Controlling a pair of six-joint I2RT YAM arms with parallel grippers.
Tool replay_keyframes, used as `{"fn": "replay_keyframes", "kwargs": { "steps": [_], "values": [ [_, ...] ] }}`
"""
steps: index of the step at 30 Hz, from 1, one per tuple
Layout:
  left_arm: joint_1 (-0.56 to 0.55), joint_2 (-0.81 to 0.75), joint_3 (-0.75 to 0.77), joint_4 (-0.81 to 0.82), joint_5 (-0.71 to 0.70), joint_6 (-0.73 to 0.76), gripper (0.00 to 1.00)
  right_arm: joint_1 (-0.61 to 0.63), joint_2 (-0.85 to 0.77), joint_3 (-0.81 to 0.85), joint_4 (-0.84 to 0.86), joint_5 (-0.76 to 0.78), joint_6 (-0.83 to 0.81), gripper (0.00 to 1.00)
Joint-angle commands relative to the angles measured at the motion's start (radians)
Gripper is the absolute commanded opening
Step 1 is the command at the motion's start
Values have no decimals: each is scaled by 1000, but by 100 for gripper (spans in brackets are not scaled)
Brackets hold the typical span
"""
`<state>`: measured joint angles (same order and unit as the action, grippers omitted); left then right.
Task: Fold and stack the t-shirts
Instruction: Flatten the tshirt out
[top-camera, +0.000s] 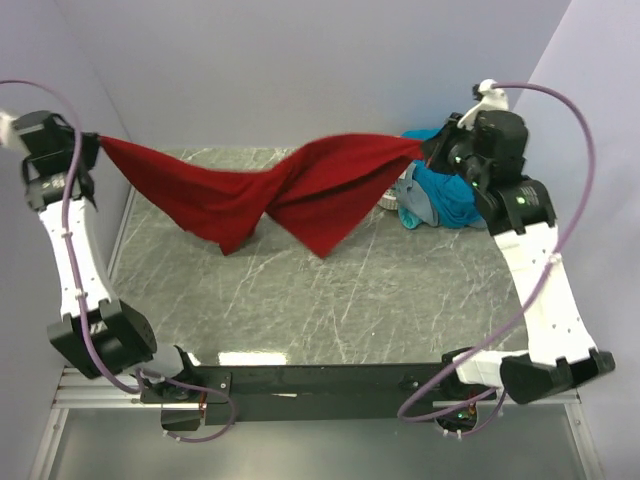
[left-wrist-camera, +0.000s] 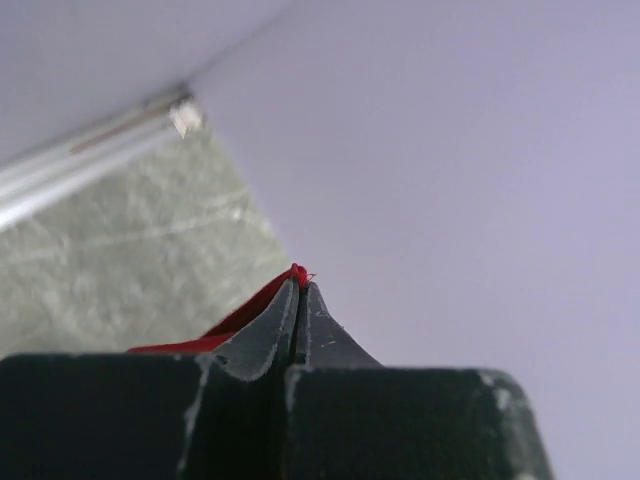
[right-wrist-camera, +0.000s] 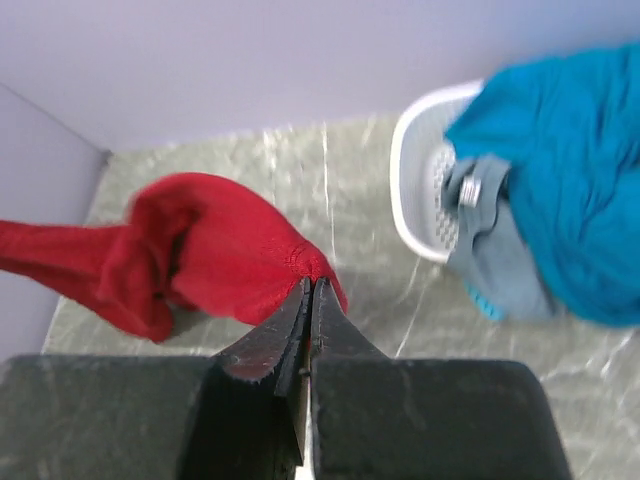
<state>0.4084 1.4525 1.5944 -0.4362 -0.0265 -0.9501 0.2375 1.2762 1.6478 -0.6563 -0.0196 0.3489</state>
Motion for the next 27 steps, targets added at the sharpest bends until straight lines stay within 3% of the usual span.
{"fn": "replay_keyframes", "kwargs": {
  "steps": [1, 8, 10, 11, 12, 14, 19, 27],
  "values": [
    [73, -92, -14, 85, 85, -42, 0, -4, -87, 46, 14, 10, -80, 0],
    [153, -250, -178, 125, 118, 94, 0, -3, -325, -239, 2, 45, -113, 0],
    [153, -276, -259, 113, 155, 131, 0, -4, -350, -333, -80, 81, -85, 14],
    [155, -306, -293, 106, 163, 137, 0, -4, -372, -365, -107, 124, -49, 26],
    [153, -322, -368, 106, 171, 142, 0, -4, -382, -394, -146, 142, -30, 50],
    [153, -362, -471, 106, 212, 155, 0, -4, -399, -463, -161, 171, 13, 62],
    [153, -405, -619, 80, 264, 206, 0, -3, -347, -522, -59, 127, 9, 64],
    [153, -480, -743, 31, 254, 248, 0, 106, -14, -471, 157, -51, -60, 64]
  ]
}}
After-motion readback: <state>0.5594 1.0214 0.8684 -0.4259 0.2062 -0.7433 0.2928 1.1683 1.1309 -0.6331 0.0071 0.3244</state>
